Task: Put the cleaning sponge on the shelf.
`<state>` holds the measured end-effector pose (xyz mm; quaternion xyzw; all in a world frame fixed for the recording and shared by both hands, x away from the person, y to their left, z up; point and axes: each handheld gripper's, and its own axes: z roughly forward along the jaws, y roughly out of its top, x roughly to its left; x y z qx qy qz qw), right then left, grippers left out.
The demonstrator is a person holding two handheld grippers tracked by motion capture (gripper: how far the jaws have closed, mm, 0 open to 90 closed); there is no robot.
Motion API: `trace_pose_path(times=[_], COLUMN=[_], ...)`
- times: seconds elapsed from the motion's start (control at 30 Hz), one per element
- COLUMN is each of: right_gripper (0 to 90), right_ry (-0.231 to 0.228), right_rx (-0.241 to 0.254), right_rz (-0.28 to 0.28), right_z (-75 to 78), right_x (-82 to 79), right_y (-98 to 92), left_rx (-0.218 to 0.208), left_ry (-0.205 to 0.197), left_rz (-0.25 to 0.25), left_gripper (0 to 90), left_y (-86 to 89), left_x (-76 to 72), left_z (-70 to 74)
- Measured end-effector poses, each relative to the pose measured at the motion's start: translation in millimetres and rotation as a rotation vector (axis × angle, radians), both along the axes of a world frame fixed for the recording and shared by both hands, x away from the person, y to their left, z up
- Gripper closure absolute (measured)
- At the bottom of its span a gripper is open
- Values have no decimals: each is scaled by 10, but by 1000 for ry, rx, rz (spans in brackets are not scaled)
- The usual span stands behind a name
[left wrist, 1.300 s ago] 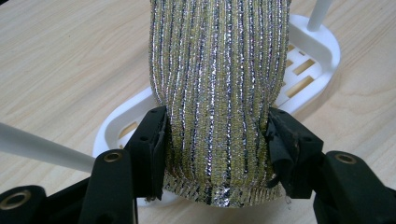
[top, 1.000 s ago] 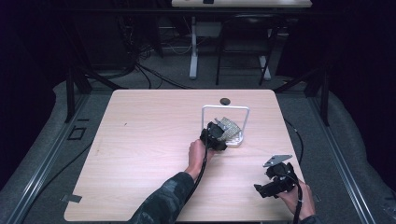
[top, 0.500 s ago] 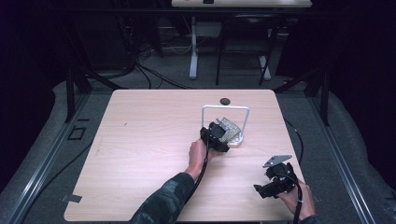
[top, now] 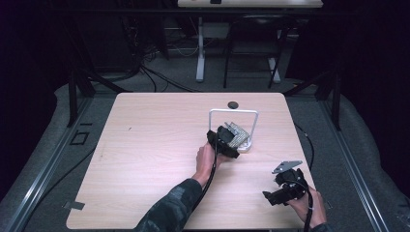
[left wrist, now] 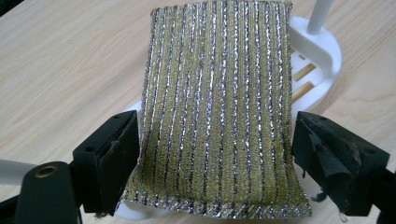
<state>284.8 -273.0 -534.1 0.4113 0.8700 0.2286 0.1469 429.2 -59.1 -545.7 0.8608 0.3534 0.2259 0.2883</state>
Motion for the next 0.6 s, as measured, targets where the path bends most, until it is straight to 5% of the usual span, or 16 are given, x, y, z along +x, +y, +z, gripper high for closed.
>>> trace_pose_path(times=[0.6], right_gripper=[35], right_ry=[-7], right_rx=[0], right_rz=[-2], right_z=[11], right_x=[-7], right_y=[1], left_rx=[-45], left_ry=[12], left_rz=[-124], left_gripper=[118], left_y=[165], left_x=[-247], left_z=[293])
